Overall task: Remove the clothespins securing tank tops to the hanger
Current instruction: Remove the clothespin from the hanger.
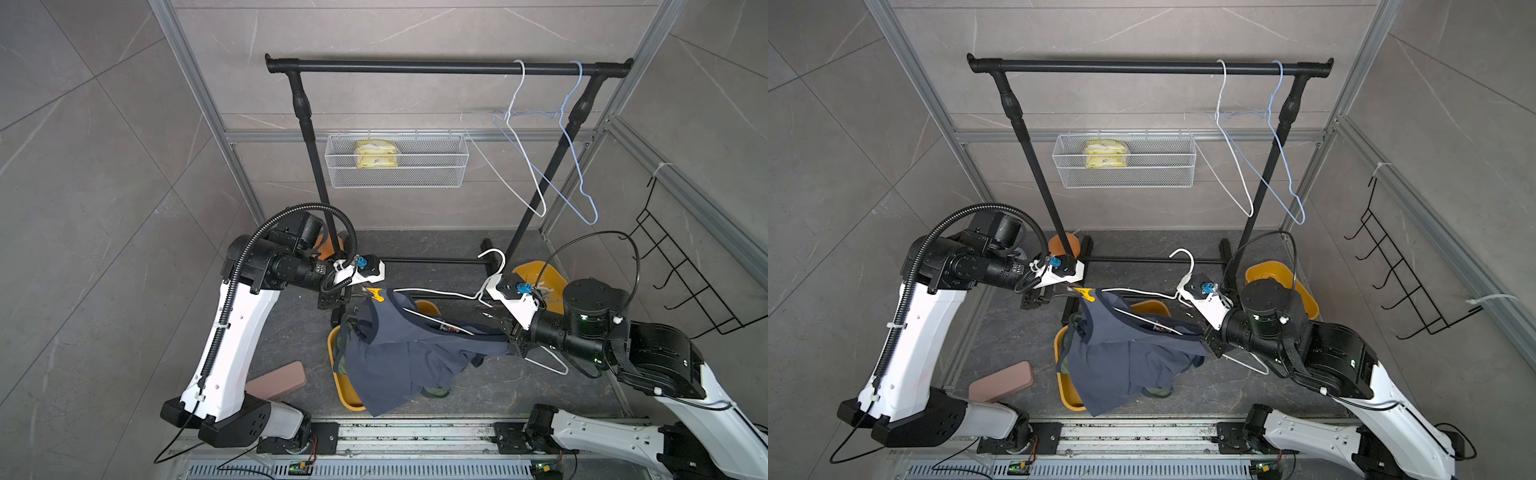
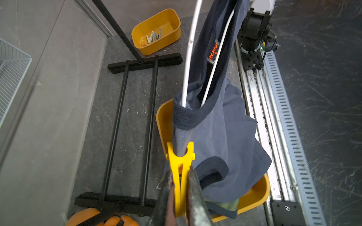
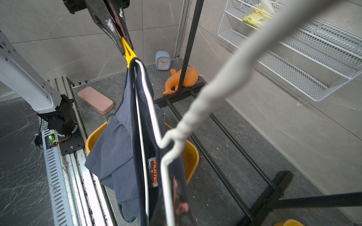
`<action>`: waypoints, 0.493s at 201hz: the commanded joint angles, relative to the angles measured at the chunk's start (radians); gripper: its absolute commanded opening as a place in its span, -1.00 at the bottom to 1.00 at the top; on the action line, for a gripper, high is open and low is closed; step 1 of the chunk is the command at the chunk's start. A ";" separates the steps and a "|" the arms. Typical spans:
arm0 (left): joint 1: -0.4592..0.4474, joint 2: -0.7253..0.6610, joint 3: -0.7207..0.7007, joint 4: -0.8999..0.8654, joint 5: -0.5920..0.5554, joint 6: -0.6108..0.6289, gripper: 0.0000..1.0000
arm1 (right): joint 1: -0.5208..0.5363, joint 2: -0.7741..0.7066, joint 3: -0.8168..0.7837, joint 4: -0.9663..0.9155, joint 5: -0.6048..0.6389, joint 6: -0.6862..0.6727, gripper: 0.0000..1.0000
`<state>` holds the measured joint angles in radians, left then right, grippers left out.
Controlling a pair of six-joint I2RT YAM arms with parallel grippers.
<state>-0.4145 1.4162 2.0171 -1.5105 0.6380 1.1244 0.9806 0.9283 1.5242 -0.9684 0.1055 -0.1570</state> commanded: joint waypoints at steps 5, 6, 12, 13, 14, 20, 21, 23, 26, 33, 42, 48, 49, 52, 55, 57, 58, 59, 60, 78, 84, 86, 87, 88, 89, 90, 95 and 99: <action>0.000 -0.032 0.012 -0.144 0.020 -0.023 -1.00 | -0.003 0.007 0.029 0.012 0.022 0.014 -1.00; 0.001 -0.033 0.012 -0.142 0.018 -0.025 -1.00 | -0.003 0.008 0.029 0.012 0.024 0.014 -1.00; 0.001 -0.039 0.015 -0.128 0.013 -0.042 -1.00 | -0.003 0.016 0.029 0.012 0.031 0.018 -1.00; 0.000 -0.040 0.015 -0.125 0.012 -0.046 -1.00 | -0.003 0.017 0.029 0.012 0.033 0.018 -1.00; 0.000 -0.042 0.016 -0.122 0.010 -0.049 -1.00 | -0.003 0.017 0.029 0.013 0.033 0.019 -1.00; 0.001 -0.051 0.020 -0.105 0.001 -0.063 -1.00 | -0.004 0.027 0.028 0.012 0.031 0.022 -1.00; 0.001 -0.052 0.020 -0.102 -0.001 -0.065 -1.00 | -0.004 0.028 0.027 0.012 0.030 0.023 -1.00; 0.002 -0.056 0.020 -0.096 -0.004 -0.070 -1.00 | -0.004 0.031 0.026 0.013 0.029 0.023 -1.00; 0.000 -0.061 0.021 -0.087 -0.010 -0.077 -1.00 | -0.003 0.034 0.024 0.016 0.024 0.025 -1.00; 0.000 -0.076 0.024 -0.063 -0.021 -0.093 -1.00 | -0.003 0.046 0.019 0.022 0.016 0.029 -1.00; 0.000 -0.094 0.034 -0.043 -0.033 -0.112 -1.00 | -0.003 0.062 0.010 0.030 0.014 0.034 -1.00; 0.000 -0.099 0.049 -0.042 -0.037 -0.121 -1.00 | -0.003 0.078 0.005 0.036 0.014 0.037 -1.00; 0.000 -0.101 0.052 -0.043 -0.038 -0.122 -1.00 | -0.003 0.079 0.004 0.037 0.016 0.039 -1.00; 0.000 -0.103 0.064 -0.044 -0.038 -0.127 -1.00 | -0.003 0.087 0.002 0.038 0.020 0.041 -1.00; 0.000 -0.104 0.074 -0.046 -0.037 -0.134 -1.00 | -0.003 0.095 -0.002 0.041 0.022 0.041 -1.00; 0.000 -0.106 0.081 -0.046 -0.036 -0.138 -1.00 | -0.003 0.099 -0.005 0.044 0.022 0.041 -1.00; 0.000 -0.107 0.084 -0.046 -0.036 -0.142 -1.00 | -0.003 0.102 -0.006 0.046 0.021 0.041 -1.00; 0.001 -0.107 0.087 -0.046 -0.035 -0.144 -1.00 | -0.003 0.104 -0.008 0.048 0.021 0.041 -1.00; 0.001 -0.108 0.089 -0.046 -0.033 -0.147 -1.00 | -0.003 0.106 -0.011 0.049 0.019 0.041 -1.00; 0.000 -0.132 0.116 -0.034 0.020 -0.197 -1.00 | -0.003 0.151 -0.032 0.084 -0.026 0.047 -1.00; 0.000 -0.140 0.121 -0.034 0.044 -0.210 -1.00 | -0.003 0.166 -0.040 0.101 -0.050 0.053 -1.00; 0.000 -0.143 0.122 -0.034 0.052 -0.215 -1.00 | -0.003 0.171 -0.043 0.108 -0.059 0.055 -1.00; 0.001 -0.145 0.123 -0.033 0.056 -0.216 -1.00 | -0.003 0.174 -0.045 0.114 -0.063 0.056 -1.00; 0.001 -0.145 0.124 -0.033 0.059 -0.219 -1.00 | -0.003 0.176 -0.047 0.119 -0.069 0.057 -1.00; 0.000 -0.147 0.124 -0.033 0.064 -0.221 -1.00 | -0.003 0.178 -0.051 0.124 -0.074 0.058 -1.00; 0.001 -0.149 0.124 -0.031 0.067 -0.224 -1.00 | -0.003 0.180 -0.053 0.130 -0.079 0.059 -1.00; 0.001 -0.156 0.125 -0.029 0.088 -0.237 -1.00 | -0.003 0.194 -0.068 0.155 -0.105 0.064 -1.00; 0.000 -0.162 0.123 -0.023 0.103 -0.250 -1.00 | -0.003 0.206 -0.077 0.173 -0.127 0.068 -1.00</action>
<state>-0.4145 1.2949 2.1120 -1.5070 0.6319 0.9737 0.9806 1.0863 1.4933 -0.9123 0.0841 -0.1295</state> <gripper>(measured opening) 0.082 0.048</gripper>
